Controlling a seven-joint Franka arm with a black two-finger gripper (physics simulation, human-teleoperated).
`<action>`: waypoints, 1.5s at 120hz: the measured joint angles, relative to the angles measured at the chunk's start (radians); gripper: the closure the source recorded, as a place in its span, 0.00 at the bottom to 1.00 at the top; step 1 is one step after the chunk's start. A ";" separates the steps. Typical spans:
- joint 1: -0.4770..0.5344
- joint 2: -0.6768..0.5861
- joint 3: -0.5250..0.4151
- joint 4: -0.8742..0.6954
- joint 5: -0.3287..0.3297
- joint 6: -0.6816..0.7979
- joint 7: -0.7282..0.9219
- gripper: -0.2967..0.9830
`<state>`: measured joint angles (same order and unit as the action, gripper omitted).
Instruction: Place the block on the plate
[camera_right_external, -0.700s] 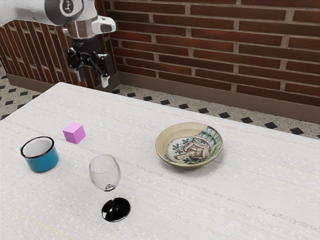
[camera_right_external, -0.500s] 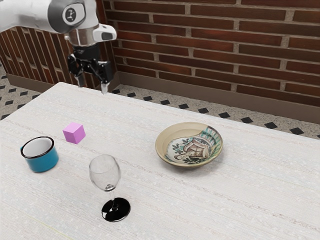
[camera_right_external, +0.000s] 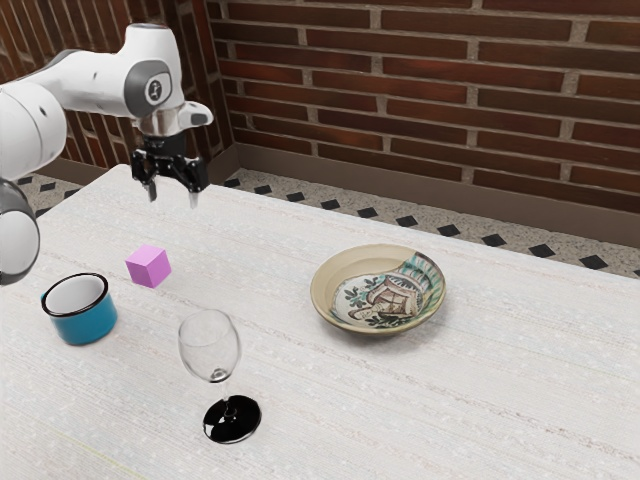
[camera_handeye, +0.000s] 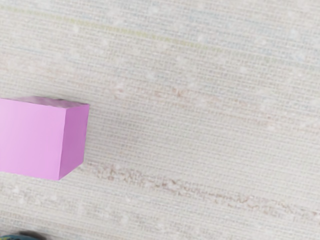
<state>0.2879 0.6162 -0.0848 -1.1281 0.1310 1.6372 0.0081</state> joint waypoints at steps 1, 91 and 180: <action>0.005 0.005 -0.004 0.001 0.001 0.002 0.001 0.23; 0.260 0.074 -0.084 -0.154 0.081 0.164 0.114 0.23; 0.254 0.245 -0.153 0.030 0.132 0.184 0.196 0.23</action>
<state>0.5416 0.8610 -0.2377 -1.0985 0.2633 1.8216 0.2045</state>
